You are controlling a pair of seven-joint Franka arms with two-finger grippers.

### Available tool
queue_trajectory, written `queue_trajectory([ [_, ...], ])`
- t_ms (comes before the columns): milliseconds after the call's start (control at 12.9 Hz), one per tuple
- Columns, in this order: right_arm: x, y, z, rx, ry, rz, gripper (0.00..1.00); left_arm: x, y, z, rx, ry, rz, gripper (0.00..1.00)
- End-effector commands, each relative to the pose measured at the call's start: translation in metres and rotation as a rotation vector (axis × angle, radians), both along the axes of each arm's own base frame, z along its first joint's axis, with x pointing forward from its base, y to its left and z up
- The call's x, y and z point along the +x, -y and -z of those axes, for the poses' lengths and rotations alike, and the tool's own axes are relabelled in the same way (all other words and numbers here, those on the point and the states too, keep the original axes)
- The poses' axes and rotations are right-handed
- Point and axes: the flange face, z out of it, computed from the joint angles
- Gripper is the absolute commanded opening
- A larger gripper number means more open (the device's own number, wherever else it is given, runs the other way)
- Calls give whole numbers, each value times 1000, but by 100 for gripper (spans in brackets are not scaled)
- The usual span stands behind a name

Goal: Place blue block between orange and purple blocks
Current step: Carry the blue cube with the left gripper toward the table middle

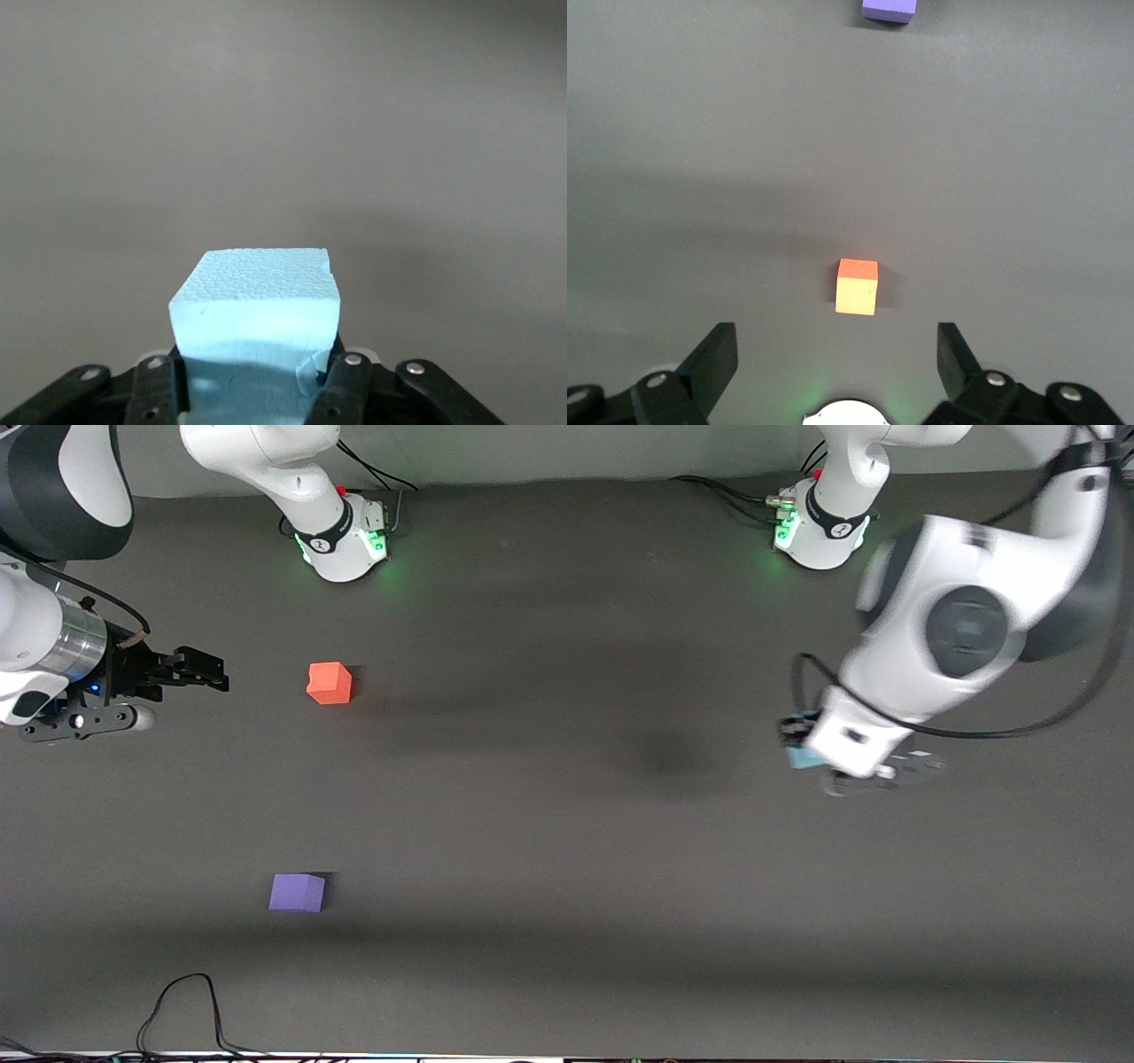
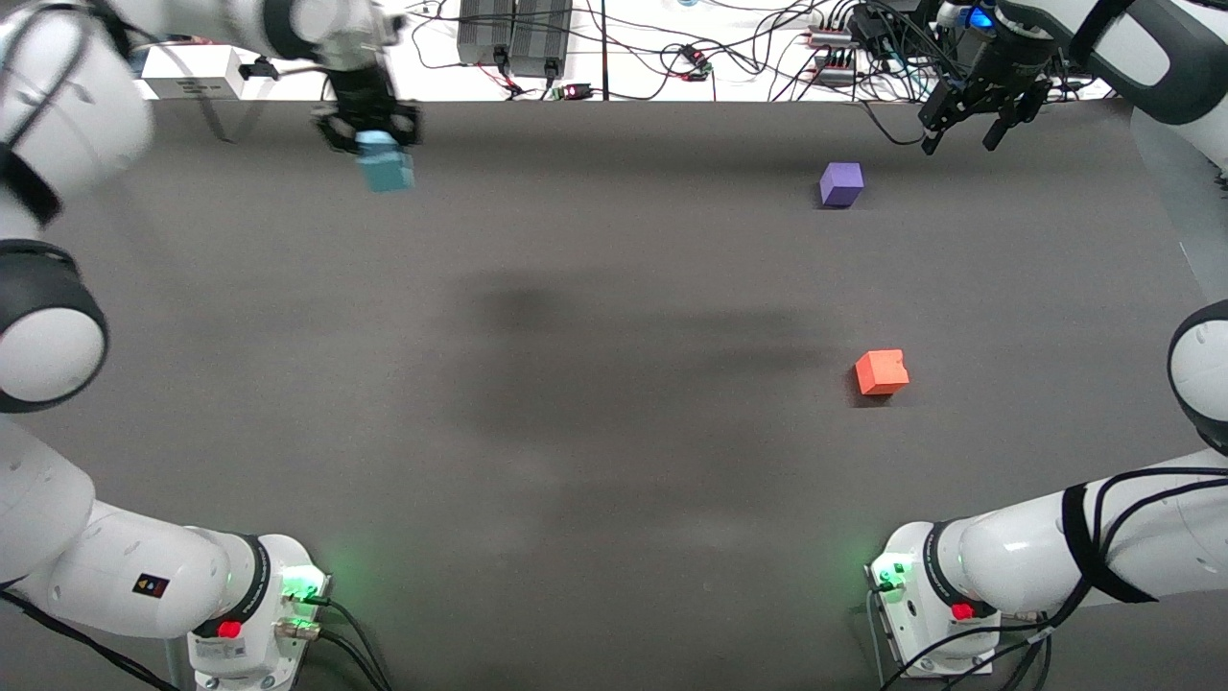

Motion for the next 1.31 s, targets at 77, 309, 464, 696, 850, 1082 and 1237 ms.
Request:
queue_trajectory([
  [77, -1, -2, 4, 15, -1, -15, 100, -12, 159, 22, -10, 38, -82, 41],
  [309, -1, -2, 4, 15, -1, -15, 100, -43, 272, 51, -38, 110, -70, 41],
  [464, 0, -2, 4, 15, 0, -15, 100, -70, 321, 80, -76, 173, -33, 41],
  [696, 0, -2, 4, 15, 0, -15, 100, -106, 371, 159, -50, 220, 5, 41],
  [850, 1, -2, 5, 15, 8, -15, 100, -112, 379, 200, -44, 224, 16, 41],
  [1082, 2, -2, 6, 14, 8, -15, 100, -123, 388, 238, -50, 229, 45, 41],
  [1237, 1, -2, 6, 14, 6, -15, 100, -127, 388, 255, -34, 219, 53, 41],
])
